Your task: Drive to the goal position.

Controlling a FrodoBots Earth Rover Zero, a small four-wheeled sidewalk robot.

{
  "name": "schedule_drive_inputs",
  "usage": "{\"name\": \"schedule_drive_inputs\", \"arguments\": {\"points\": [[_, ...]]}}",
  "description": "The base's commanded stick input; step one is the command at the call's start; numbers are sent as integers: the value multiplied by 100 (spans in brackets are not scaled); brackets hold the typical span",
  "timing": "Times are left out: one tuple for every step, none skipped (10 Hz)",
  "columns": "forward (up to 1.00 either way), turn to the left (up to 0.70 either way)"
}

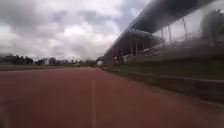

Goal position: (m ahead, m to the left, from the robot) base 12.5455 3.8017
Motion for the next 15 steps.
{"name": "schedule_drive_inputs", "arguments": {"points": [[70,1],[70,1],[70,1],[70,1],[70,1],[70,1],[70,1],[70,1],[70,1],[70,1],[70,1],[70,1],[70,1],[70,16],[70,31]]}}
